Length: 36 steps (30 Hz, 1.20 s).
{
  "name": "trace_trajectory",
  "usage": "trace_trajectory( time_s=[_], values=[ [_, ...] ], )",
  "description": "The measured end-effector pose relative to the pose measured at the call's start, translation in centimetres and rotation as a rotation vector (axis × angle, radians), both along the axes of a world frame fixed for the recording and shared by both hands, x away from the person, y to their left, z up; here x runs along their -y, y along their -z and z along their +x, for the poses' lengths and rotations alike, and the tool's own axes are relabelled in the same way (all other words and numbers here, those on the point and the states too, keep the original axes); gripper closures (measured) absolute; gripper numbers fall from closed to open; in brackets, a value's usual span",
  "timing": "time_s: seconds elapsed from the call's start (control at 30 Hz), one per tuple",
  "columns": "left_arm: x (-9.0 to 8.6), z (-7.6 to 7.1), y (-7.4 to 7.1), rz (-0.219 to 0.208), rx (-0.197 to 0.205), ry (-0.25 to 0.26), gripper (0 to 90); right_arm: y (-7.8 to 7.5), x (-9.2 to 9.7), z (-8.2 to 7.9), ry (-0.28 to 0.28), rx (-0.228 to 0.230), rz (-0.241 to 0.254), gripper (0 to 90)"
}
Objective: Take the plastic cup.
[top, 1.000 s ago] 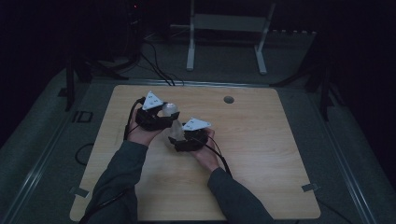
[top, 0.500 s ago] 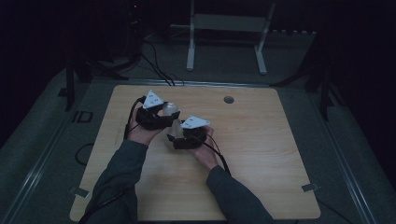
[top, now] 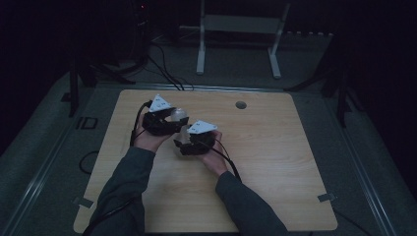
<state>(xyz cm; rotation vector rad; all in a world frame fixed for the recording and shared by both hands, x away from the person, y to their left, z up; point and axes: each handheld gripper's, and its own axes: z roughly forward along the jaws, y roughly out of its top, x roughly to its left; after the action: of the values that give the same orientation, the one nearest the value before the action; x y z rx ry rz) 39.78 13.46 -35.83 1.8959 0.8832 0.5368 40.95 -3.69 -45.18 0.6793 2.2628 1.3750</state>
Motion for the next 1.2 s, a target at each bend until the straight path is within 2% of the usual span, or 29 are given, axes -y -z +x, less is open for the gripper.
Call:
trace_trajectory(
  time_s=[0.33, 0.77, 1.0, 1.2],
  values=[
    [0.06, 0.01, -0.36, -0.011, 0.009, 0.001, 40.3, 0.08, 0.14, -0.02, 0.002, 0.012, -0.007, 20.4],
    [0.1, 0.01, -0.38, -0.014, 0.011, 0.005, 40.2, 0.48, 0.21, -0.18, -0.011, 0.001, -0.016, 21.3],
    [-0.06, -0.11, -0.78, -0.035, 0.024, 0.006, 41.1, 0.79, 0.28, -0.17, -0.016, -0.003, -0.025, 21.3],
    [-0.02, -0.13, -0.92, -0.026, 0.02, 0.017, 41.4, 0.49, 0.38, -0.16, -0.002, 0.003, -0.002, 16.3]
  ],
)
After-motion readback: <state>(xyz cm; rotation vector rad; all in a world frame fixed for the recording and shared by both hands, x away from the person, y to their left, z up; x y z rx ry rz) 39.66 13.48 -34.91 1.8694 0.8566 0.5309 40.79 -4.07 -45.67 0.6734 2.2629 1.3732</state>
